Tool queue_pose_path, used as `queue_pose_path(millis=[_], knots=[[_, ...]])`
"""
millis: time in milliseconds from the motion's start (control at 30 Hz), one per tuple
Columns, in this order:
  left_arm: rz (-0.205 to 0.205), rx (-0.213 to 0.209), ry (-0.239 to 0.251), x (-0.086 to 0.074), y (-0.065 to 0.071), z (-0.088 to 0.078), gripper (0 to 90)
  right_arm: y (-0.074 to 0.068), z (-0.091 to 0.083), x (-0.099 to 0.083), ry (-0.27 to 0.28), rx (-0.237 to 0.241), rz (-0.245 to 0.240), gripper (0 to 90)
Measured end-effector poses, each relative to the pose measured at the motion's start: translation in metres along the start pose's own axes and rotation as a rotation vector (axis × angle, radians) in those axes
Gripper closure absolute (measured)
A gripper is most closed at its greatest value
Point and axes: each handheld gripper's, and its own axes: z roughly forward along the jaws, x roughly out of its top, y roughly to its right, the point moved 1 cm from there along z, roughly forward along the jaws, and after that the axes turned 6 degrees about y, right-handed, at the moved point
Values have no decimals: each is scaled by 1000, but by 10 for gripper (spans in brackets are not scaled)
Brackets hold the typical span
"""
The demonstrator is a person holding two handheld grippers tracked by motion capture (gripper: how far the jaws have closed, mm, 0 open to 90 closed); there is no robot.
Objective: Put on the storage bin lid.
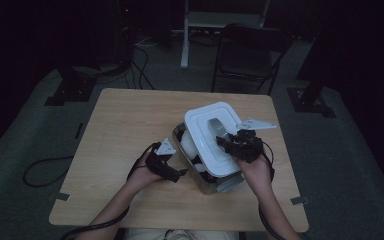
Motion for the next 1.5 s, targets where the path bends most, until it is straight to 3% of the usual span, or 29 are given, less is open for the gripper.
queue_pose_path(millis=[233, 333, 500, 800, 933, 967, 1267, 1367, 1500], knots=[[-19, 34, -4, -10, -9, -15, 10, -9, 23, -11, -82, 59, -19, 677], [-36, 40, -4, -14, -13, -19, 10, -9, 26, -11, -87, 61, -20, 678], [-56, 39, -5, -20, -14, -20, 10, -10, 29, -11, -106, 127, -10, 678], [-52, 44, -3, -22, -12, -19, 10, -2, 31, -19, -116, 154, -16, 678], [-55, 42, 2, -22, -11, -19, 10, -2, 29, -23, -98, 143, -26, 678], [-56, 39, 3, -22, -11, -19, 10, -1, 29, -26, -104, 165, -23, 679], [-63, 37, 5, -21, -10, -14, 10, -10, 30, -30, -88, 114, -74, 677], [-65, 38, 12, -18, -11, -15, 10, -9, 30, -29, -94, 120, -59, 675], [-71, 46, 24, -15, -12, -17, 10, -12, 29, -25, -101, 94, -63, 665]])
